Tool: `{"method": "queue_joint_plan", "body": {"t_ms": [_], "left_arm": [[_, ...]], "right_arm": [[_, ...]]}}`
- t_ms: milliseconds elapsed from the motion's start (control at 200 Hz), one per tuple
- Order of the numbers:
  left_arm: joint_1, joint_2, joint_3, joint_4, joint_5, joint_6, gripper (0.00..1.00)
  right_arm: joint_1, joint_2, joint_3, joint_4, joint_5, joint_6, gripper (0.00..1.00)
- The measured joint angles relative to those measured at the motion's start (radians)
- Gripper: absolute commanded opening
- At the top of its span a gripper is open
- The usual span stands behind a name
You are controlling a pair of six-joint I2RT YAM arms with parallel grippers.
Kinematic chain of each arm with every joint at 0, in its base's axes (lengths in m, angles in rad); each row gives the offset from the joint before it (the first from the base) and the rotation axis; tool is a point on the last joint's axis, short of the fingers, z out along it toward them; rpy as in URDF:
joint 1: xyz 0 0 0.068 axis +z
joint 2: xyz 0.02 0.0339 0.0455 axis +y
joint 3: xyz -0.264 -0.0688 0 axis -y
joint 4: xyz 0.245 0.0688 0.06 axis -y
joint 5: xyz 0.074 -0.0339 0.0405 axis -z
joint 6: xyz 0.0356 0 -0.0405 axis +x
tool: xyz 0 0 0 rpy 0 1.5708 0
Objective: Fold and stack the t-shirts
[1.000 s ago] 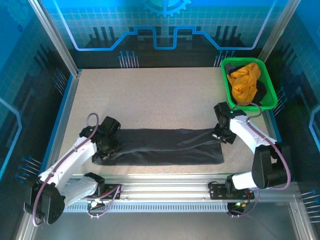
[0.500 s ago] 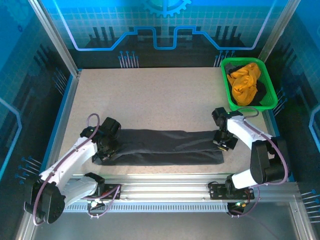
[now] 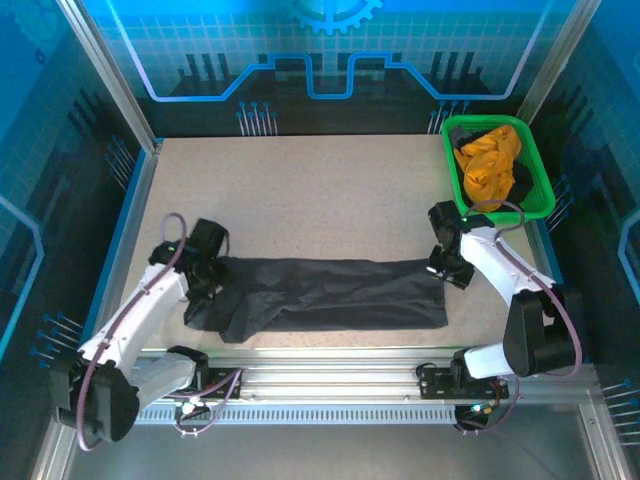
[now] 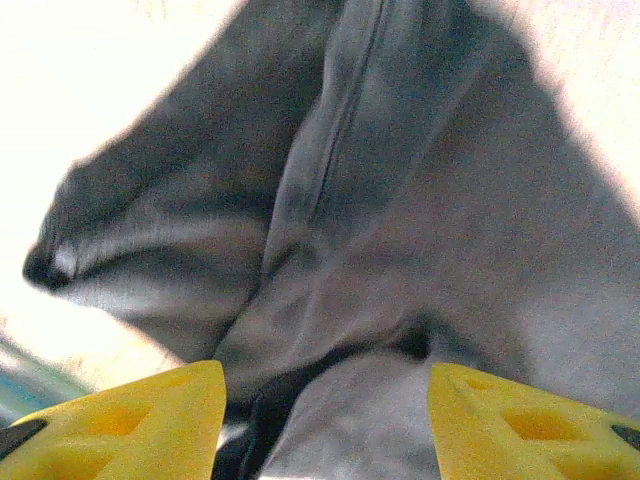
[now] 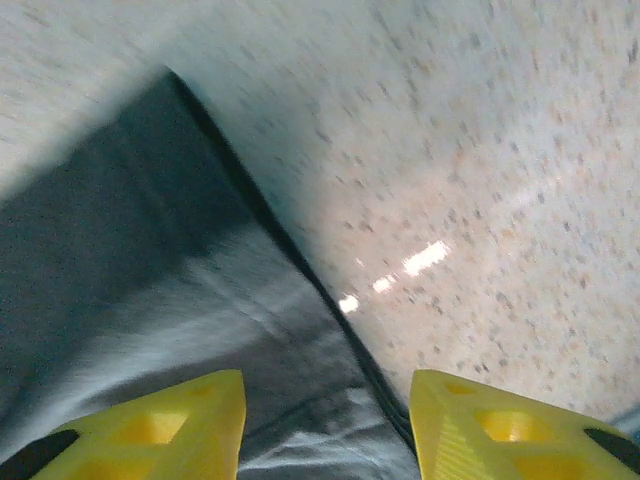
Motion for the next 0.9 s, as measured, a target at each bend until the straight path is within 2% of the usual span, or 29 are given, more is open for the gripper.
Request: {"method": "queue_joint_plan", "body": {"t_ms": [60, 130, 265, 460, 650, 795, 895], "left_arm": [[0.101, 0.043, 0.023, 0.067, 0.018, 0.027, 0.58], [0.180, 0.124, 0.054, 0.130, 0.035, 0.061, 0.58], [0.254, 0.333, 0.148, 0.215, 0.072, 0.163, 0.57], [0.275, 0.461, 0.165, 0.276, 0.103, 0.269, 0.52], [0.275, 0.464, 0.152, 0.278, 0.101, 0.295, 0.53], [0.275, 0.444, 0.111, 0.294, 0.108, 0.297, 0.53], [0.275, 0.450, 0.099, 0.317, 0.129, 0.296, 0.46]], "right_arm": [[-0.006, 0.017, 0.030, 0.025, -0.023, -0.023, 0.48], [-0.014, 0.072, 0.077, 0.046, -0.044, -0.051, 0.49], [-0.057, 0.183, 0.121, 0.089, -0.094, -0.095, 0.50], [-0.097, 0.297, 0.160, 0.089, -0.118, -0.146, 0.50], [-0.098, 0.316, 0.169, 0.085, -0.117, -0.167, 0.49], [-0.098, 0.340, 0.170, 0.085, -0.118, -0.171, 0.45], [-0.098, 0.362, 0.170, 0.087, -0.118, -0.170, 0.44]]}}
